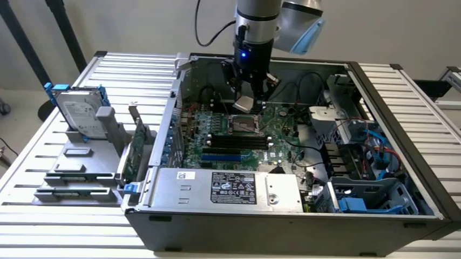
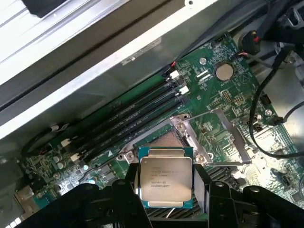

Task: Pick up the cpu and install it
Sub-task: 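Place the cpu into insertion slot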

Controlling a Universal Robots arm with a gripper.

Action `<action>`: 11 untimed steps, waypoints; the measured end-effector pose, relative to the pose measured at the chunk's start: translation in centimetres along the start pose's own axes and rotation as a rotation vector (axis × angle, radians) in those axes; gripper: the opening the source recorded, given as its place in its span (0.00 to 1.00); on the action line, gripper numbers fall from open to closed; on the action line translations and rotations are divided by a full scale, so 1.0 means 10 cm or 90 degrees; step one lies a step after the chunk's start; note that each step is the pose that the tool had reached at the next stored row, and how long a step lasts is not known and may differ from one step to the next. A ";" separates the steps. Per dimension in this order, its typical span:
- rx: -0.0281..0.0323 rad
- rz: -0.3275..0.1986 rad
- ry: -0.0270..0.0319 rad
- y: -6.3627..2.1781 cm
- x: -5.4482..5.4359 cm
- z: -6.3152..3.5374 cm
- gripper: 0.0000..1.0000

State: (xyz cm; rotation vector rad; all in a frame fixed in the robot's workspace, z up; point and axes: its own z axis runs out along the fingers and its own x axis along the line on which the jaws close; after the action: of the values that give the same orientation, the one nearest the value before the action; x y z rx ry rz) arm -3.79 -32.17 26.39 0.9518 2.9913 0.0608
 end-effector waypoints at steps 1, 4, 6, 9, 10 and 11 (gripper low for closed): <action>-0.0002 0.011 -0.0004 0.000 0.00 0.007 0.55; -0.0005 0.046 -0.0017 -0.001 0.00 0.028 0.55; -0.0007 0.069 -0.0026 -0.002 0.00 0.042 0.55; -0.0011 0.104 -0.0039 -0.002 0.00 0.065 0.55; -0.0012 0.116 -0.0043 -0.003 0.00 0.072 0.55; -0.0012 0.127 -0.0048 -0.003 0.00 0.078 0.55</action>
State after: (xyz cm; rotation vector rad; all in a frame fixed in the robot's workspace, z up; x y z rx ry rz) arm -3.80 -32.17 25.61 1.2432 2.8783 0.0601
